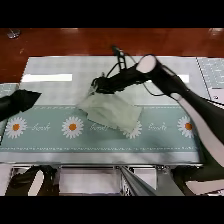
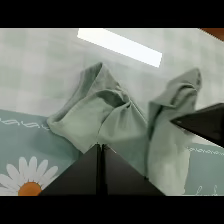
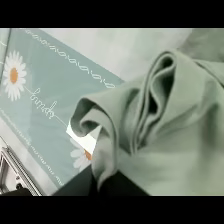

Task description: Fold the shirts.

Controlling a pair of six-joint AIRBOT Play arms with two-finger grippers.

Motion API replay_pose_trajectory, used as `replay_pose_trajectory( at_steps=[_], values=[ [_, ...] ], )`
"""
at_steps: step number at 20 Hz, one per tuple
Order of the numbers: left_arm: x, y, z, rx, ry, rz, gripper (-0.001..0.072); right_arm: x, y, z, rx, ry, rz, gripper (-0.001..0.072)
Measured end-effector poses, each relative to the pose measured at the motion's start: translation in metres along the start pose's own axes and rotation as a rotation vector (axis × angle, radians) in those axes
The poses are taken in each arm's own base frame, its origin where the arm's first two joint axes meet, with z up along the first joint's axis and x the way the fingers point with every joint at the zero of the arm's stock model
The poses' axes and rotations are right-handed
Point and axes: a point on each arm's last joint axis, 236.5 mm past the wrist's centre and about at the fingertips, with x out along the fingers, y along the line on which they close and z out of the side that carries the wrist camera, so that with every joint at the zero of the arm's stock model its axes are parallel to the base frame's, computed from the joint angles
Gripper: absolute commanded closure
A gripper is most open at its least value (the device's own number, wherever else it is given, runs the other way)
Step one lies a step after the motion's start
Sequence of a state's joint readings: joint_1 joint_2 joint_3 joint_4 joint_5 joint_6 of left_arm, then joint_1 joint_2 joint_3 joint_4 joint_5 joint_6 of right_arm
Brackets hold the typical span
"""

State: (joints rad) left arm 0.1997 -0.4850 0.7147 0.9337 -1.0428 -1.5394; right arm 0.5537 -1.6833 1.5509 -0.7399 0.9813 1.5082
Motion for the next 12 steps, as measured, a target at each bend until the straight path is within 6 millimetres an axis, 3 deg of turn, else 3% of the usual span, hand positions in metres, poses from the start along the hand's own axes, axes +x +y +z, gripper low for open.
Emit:
replay_pose_trajectory(
  at_steps=[1, 3, 5, 7, 9, 12],
  values=[
    [0.003, 0.002, -0.008, -0.015, 0.012, -0.005, 0.0682, 0.017, 0.000, 0.002, 0.018, 0.018, 0.017, 0.0085],
    [0.007, 0.005, -0.015, -0.036, 0.024, -0.012, 0.0682, 0.030, -0.002, 0.003, 0.037, 0.060, 0.049, 0.0086],
    [0.010, 0.008, -0.020, -0.048, 0.032, -0.014, 0.0682, 0.013, -0.009, 0.014, 0.052, 0.081, 0.071, 0.0091],
    [0.011, 0.008, -0.024, -0.051, 0.043, -0.018, 0.0682, -0.033, -0.022, 0.018, 0.048, 0.114, 0.055, 0.0092],
    [0.012, 0.008, -0.030, -0.036, 0.065, -0.022, 0.0682, -0.094, -0.051, 0.014, 0.022, 0.111, -0.081, 0.0092],
    [0.012, 0.007, -0.037, -0.017, 0.094, -0.026, 0.0682, -0.178, -0.117, -0.026, 0.113, 0.034, -0.400, 0.0092]
  ],
)
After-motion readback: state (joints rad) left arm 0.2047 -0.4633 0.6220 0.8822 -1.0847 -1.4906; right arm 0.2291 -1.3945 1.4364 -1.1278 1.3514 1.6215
